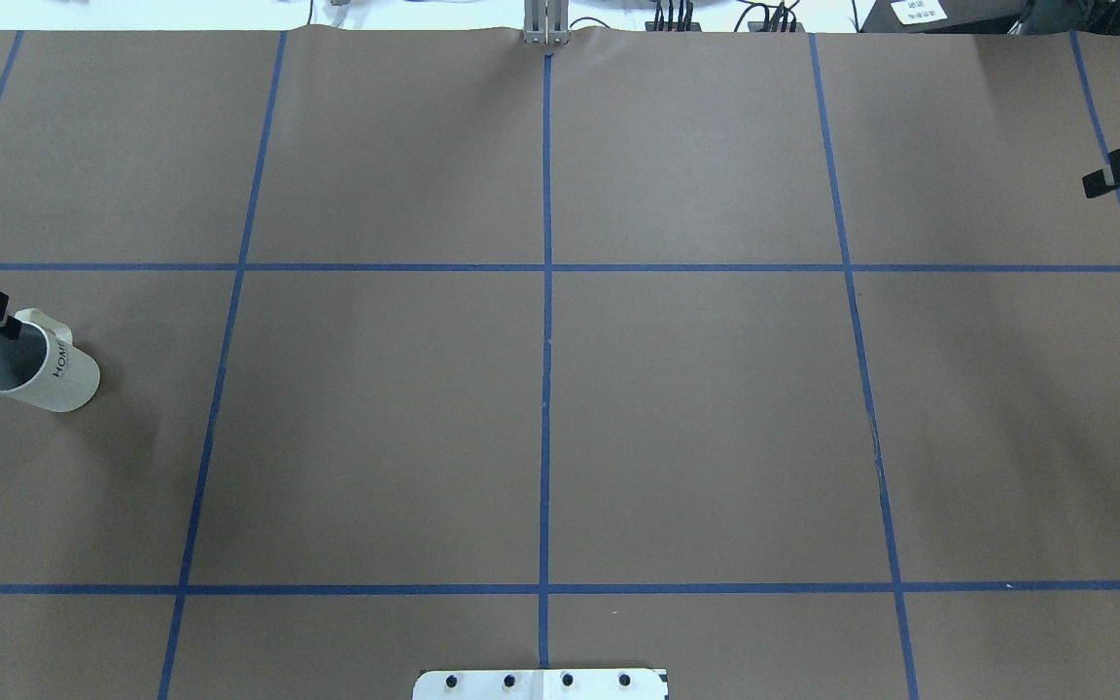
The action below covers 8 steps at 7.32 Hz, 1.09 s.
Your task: Left arm hands cup to right arm to dump lemon
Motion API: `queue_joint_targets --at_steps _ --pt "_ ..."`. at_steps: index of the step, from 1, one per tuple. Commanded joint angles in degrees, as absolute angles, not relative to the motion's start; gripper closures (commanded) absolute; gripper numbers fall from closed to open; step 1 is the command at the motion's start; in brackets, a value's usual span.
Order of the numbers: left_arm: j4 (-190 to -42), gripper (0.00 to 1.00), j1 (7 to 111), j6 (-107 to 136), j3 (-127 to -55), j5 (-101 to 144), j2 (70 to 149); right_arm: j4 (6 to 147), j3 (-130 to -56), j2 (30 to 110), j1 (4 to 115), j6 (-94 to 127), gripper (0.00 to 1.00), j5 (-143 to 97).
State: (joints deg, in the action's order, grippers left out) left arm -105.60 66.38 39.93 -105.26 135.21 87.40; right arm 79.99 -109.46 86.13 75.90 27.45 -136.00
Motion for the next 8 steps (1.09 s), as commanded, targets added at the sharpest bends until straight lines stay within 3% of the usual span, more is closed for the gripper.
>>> queue_joint_targets --at_steps 1,4,8 --pt "-103.1 0.0 73.3 33.8 -106.6 135.4 87.7 87.7 -109.2 86.4 77.2 26.8 0.0 -135.4" --pt "-89.9 0.0 81.7 15.1 -104.5 134.6 90.0 89.4 -107.8 93.5 82.2 11.6 0.0 -135.6" --pt "-89.9 0.0 87.3 4.3 -95.8 134.8 92.1 94.1 -106.3 97.7 86.7 -3.7 0.0 -136.4"
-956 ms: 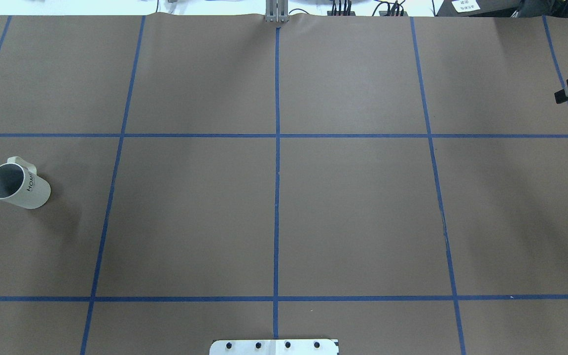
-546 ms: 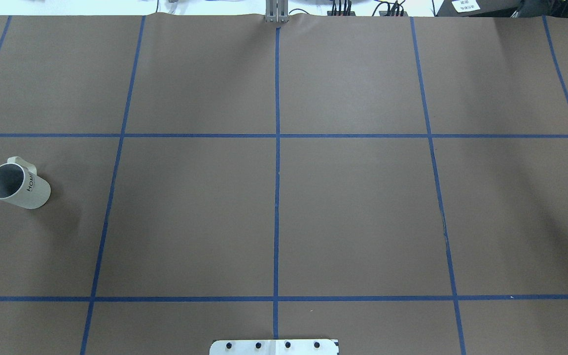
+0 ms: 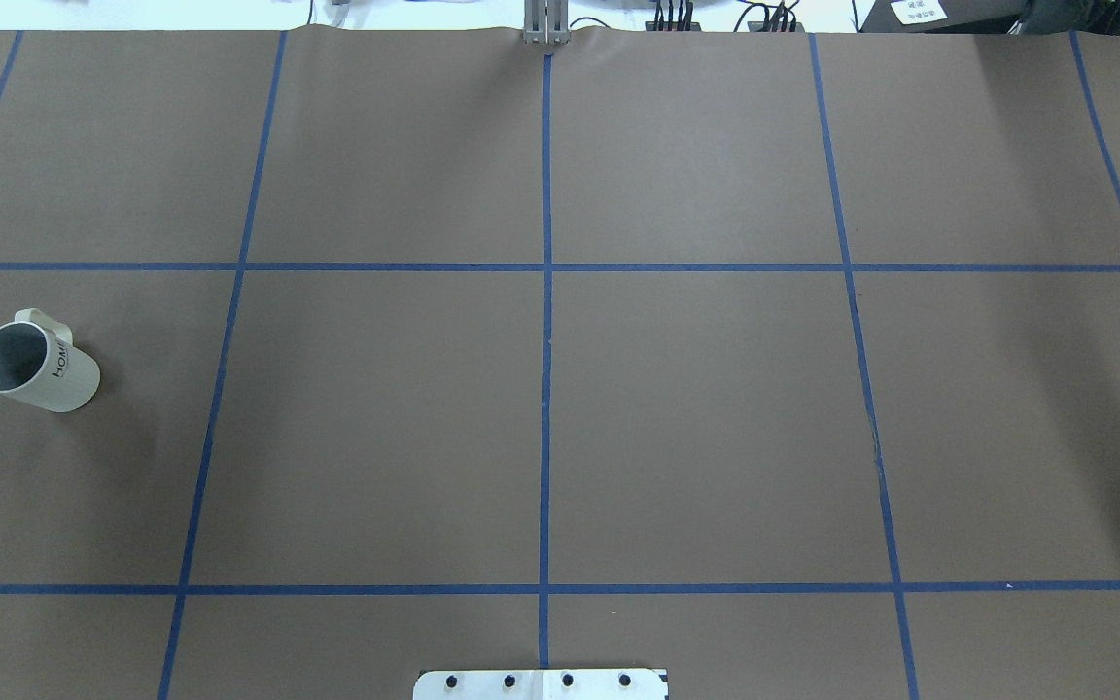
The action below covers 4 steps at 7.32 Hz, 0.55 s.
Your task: Left arm hands cup to right arm to dump lemon
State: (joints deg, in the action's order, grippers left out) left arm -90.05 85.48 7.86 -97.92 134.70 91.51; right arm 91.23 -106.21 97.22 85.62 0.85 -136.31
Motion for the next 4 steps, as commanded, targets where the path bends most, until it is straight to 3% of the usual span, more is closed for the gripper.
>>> queue_joint_targets --at_steps 1,4 --pt "-89.7 0.0 88.1 4.3 -95.8 135.1 92.2 95.4 -106.6 97.2 87.0 -5.2 0.0 -136.4" --pt "-84.6 0.0 88.2 4.2 -96.3 135.1 94.0 94.9 -106.3 96.9 87.3 -4.4 0.0 -136.1"
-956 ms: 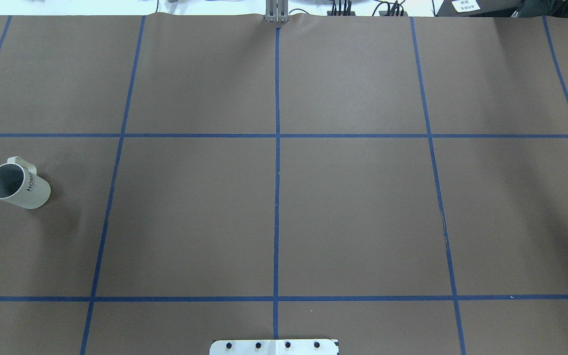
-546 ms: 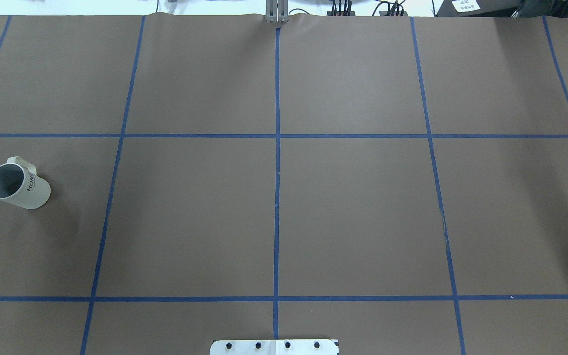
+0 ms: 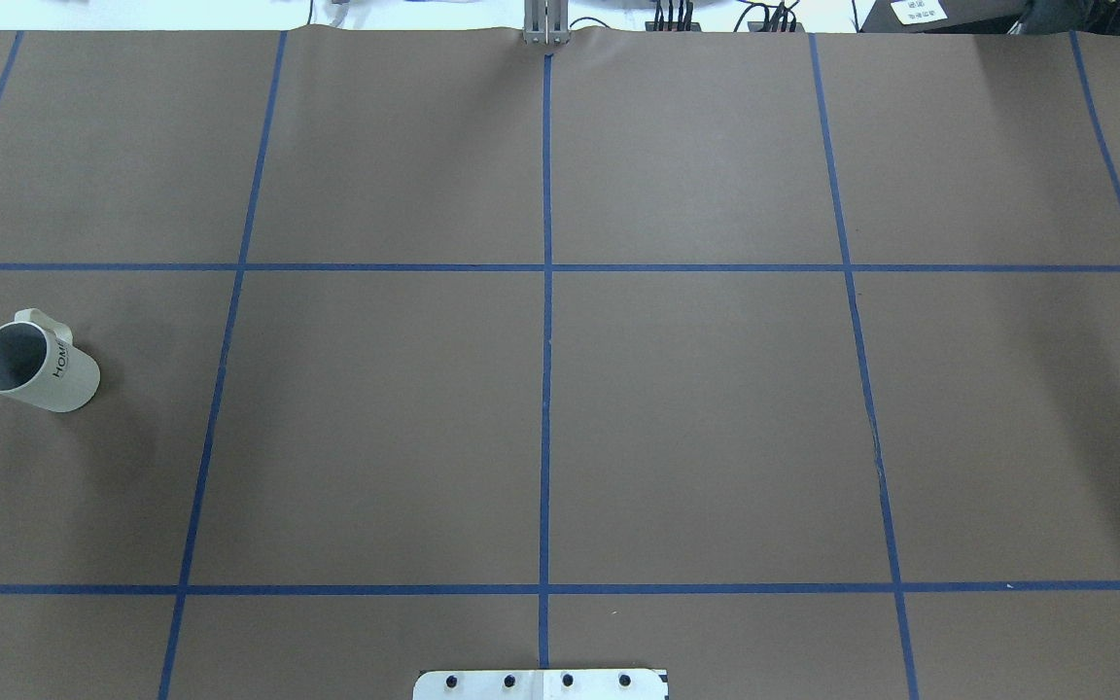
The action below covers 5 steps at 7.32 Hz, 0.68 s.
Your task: Left arm hands cup to right arm to dump lemon
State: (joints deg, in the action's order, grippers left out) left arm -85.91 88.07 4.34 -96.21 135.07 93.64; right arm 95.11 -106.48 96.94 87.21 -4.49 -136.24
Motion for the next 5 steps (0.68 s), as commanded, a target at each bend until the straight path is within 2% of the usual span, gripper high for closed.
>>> queue_joint_targets --at_steps 1,5 --pt "-85.1 0.0 88.2 3.4 -96.9 135.2 93.5 94.7 -106.3 97.6 87.3 -4.4 0.0 -135.4" --pt "-85.4 0.0 88.2 3.1 -99.0 135.2 91.7 94.9 -105.0 96.2 87.3 -4.0 0.0 -137.1"
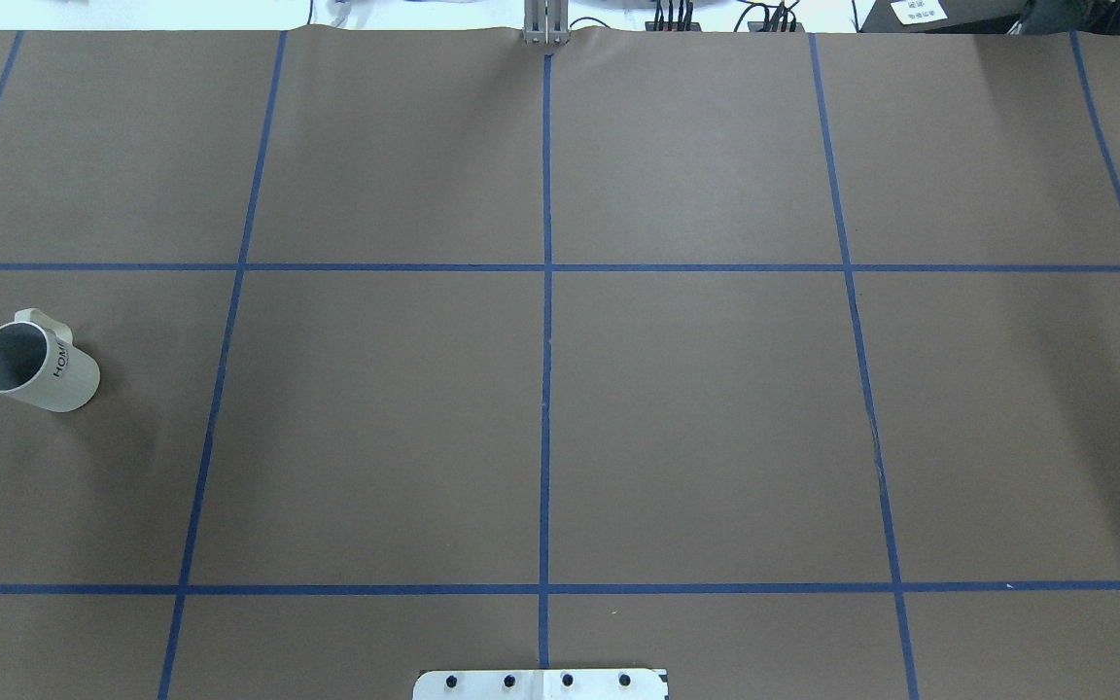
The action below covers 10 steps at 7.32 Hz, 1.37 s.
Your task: Left arm hands cup to right arm to dump lemon
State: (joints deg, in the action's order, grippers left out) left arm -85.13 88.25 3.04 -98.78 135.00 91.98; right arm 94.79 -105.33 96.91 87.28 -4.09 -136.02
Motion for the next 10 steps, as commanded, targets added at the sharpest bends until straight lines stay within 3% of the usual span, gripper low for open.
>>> queue_joint_targets --at_steps 1,6,10 --pt "-85.5 0.0 88.2 3.1 -98.4 135.3 92.0 95.2 -104.8 96.4 87.3 -4.0 0.0 -138.8" --pt "-84.9 0.0 88.2 3.1 -101.1 138.9 91.8 94.5 -104.7 96.2 87.5 -4.5 0.0 -139.1" --pt "-85.3 0.0 88.0 2.8 -102.1 138.0 91.2 94.5 -109.3 96.1 87.5 -5.2 0.0 -139.0"
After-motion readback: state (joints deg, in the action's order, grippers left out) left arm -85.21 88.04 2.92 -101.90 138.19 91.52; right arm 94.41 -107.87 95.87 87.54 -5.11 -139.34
